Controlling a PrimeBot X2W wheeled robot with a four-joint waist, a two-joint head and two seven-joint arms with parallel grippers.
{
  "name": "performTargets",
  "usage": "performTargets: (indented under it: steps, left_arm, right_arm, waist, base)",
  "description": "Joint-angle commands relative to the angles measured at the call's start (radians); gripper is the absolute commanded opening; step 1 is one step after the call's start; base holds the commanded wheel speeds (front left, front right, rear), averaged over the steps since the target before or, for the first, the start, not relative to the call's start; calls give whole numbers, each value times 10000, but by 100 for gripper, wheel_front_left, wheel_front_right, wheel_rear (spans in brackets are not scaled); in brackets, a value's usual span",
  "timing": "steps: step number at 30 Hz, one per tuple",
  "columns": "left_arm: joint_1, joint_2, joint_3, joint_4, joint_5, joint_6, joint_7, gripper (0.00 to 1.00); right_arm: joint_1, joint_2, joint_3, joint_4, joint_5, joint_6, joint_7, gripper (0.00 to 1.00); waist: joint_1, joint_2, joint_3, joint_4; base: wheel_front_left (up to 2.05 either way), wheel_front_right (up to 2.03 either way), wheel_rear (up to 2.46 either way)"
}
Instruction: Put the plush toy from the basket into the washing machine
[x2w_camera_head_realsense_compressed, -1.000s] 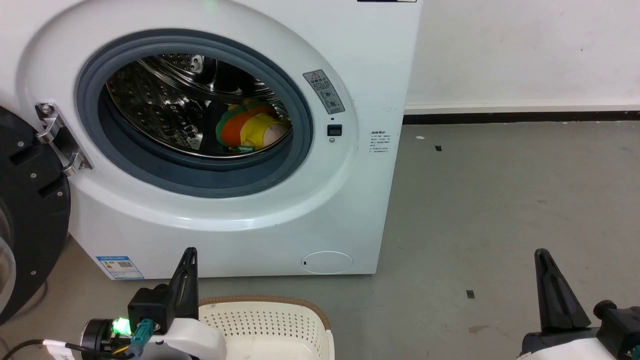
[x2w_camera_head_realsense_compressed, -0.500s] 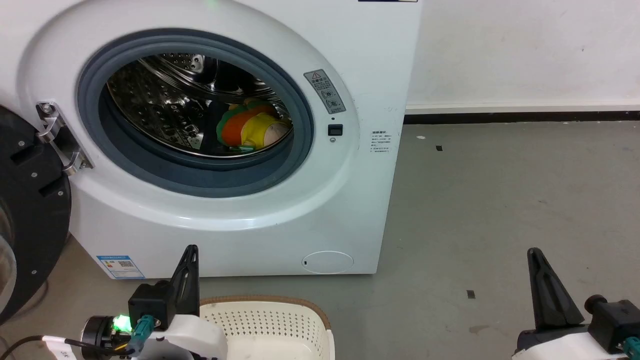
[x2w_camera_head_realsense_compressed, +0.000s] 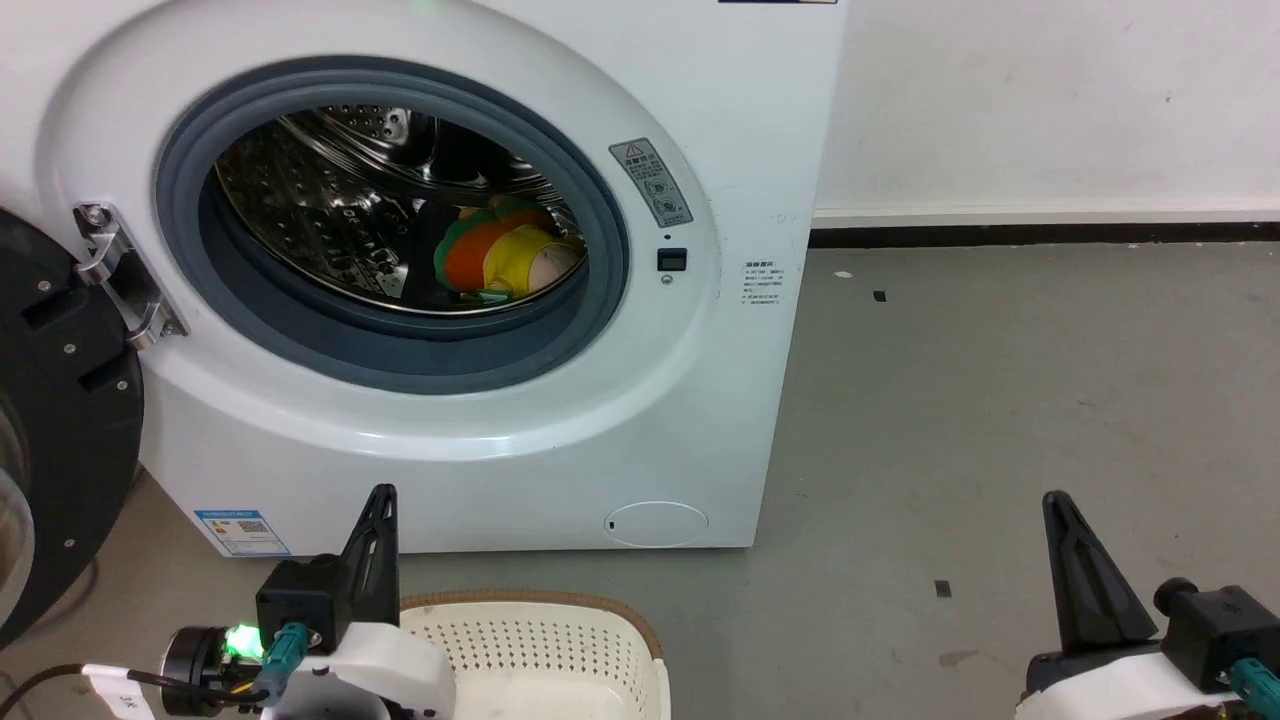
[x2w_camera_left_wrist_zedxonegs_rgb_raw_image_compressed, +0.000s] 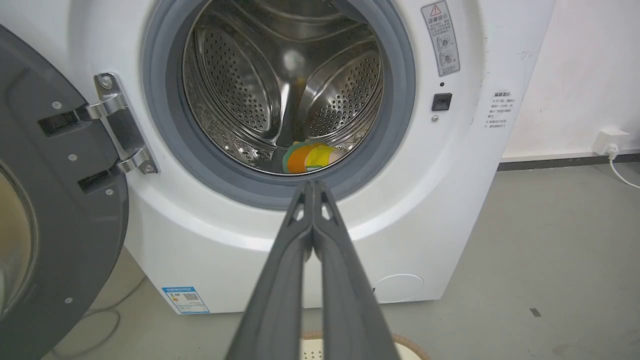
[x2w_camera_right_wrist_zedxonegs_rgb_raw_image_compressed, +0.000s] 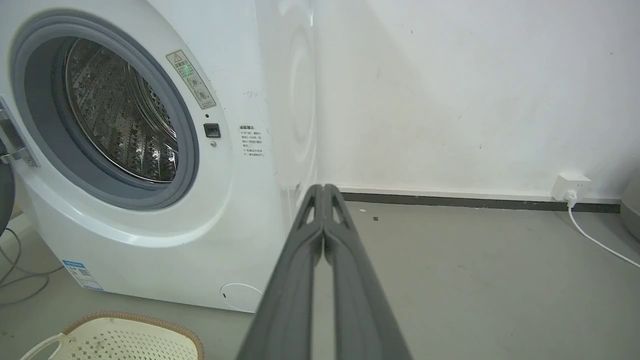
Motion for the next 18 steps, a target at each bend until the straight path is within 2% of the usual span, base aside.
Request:
performTargets:
  steps: [1,18]
  left_arm:
    - [146,-18,24,-98,66,-39,44,0]
    - [187,-95,89,-390,148,-86,391,0]
  right_arm:
    - [-182,-2,51,40,-83,2,41,0]
    - [-343,-3,180,145,-272,3,390,0]
  waist:
    - [0,-1,1,2]
    - [0,-1,10,23]
  base:
    - [0,0,0]
    - [0,0,0]
